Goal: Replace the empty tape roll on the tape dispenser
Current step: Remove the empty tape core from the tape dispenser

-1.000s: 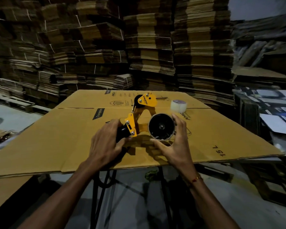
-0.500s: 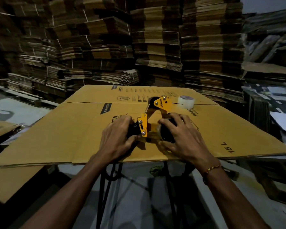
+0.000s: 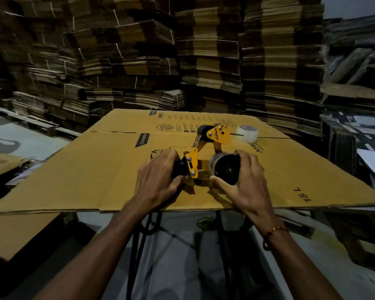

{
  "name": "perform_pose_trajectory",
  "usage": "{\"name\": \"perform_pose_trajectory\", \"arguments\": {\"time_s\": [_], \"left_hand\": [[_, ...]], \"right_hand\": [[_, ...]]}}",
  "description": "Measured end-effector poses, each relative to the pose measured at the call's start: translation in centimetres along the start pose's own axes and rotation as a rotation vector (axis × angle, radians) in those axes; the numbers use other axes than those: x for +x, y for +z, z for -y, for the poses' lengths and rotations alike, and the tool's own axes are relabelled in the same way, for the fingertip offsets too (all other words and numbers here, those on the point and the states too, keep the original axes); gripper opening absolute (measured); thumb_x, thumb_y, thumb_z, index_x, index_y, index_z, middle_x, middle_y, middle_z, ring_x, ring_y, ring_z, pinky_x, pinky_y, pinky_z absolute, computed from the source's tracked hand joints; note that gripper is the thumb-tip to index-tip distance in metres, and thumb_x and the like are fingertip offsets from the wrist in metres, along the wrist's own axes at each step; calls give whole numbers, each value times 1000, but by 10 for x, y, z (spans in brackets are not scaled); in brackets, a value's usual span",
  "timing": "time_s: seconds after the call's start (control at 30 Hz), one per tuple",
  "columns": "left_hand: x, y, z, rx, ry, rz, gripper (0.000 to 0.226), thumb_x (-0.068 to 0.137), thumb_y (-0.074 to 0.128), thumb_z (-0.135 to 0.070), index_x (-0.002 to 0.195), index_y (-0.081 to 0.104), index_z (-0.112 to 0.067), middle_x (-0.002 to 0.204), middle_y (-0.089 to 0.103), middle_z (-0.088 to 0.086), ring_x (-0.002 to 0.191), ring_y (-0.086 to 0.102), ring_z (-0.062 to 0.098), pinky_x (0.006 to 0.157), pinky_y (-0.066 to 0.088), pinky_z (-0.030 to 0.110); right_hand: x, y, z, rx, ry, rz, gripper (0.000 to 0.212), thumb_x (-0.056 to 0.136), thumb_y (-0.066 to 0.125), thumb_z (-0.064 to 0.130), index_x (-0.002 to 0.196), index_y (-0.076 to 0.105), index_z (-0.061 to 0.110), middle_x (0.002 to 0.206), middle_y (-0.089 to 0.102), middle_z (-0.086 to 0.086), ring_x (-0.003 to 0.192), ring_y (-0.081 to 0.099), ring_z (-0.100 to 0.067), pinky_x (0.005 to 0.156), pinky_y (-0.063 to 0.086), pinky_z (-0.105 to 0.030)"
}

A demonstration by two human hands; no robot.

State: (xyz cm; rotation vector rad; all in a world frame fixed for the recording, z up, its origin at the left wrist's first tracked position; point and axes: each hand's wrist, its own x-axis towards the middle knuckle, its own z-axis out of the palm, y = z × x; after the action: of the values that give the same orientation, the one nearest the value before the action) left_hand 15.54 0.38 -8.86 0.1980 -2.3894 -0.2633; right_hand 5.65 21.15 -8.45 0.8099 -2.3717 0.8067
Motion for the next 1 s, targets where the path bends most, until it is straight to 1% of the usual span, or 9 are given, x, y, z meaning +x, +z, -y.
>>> {"name": "perform_pose_trajectory", "arguments": {"time_s": [0.13,0.3,0.4,0.5,0.57,0.7,0.83,0.93,1.0], "left_hand": [[0,-1,-2,25,8,-13,41,84,71,-42,104,43,-21,96,52,-5,81,41,13,70,32,29],[0,-3,-3,30,2,-24,40,84,71,-43,105,46,-19,98,54,-3,81,40,13,69,32,30],[-1,-3,-3,53,-1,-45,36,83,70,-38,104,47,-19,98,55,-2,80,39,13,68,32,29],[-1,-3,-2,106,14,-67,36,79,71,-33,103,49,-18,98,57,1,81,49,19,66,39,31],[-2,-2,-3,175,53,-91,40,75,74,-32,103,50,-17,97,59,3,82,55,23,66,44,33],[-2,-1,-4,236,105,-129,42,72,76,-30,102,51,-14,96,60,6,82,56,26,65,45,36],[-3,0,-3,235,123,-128,39,74,75,-31,103,54,-14,98,61,6,84,57,26,66,46,36],[-2,-1,-1,168,107,-116,39,77,75,-33,107,59,-13,99,65,6,85,61,26,68,50,37],[-1,0,1,121,106,-105,39,81,73,-38,110,62,-14,99,66,5,85,62,26,70,49,37]], "right_hand": [[4,-1,4,75,107,4,86,79,70,63,142,39,13,139,43,-9,124,47,-28,100,48,-41],[7,-2,6,19,90,59,84,82,67,62,144,36,15,141,39,-10,127,46,-29,99,46,-40],[5,0,6,-30,23,64,87,82,69,60,148,32,18,142,37,-10,129,43,-29,95,49,-40],[1,4,5,-45,-14,85,92,80,74,56,152,27,21,147,33,-9,132,38,-29,92,50,-39],[-1,7,4,-57,-30,88,91,81,75,51,152,28,18,147,31,-8,131,37,-30,92,48,-38],[-5,13,3,-101,-27,64,84,80,79,43,144,35,12,142,33,-10,129,38,-33,91,49,-39],[-6,15,1,-65,-20,39,91,77,80,44,147,33,9,142,40,-13,129,39,-33,94,48,-42],[1,8,-3,-19,-53,47,91,75,68,56,148,35,12,140,45,-12,125,41,-32,92,48,-43],[6,0,-6,3,-72,76,94,71,55,66,149,35,17,139,44,-9,122,40,-29,90,43,-37]]}}
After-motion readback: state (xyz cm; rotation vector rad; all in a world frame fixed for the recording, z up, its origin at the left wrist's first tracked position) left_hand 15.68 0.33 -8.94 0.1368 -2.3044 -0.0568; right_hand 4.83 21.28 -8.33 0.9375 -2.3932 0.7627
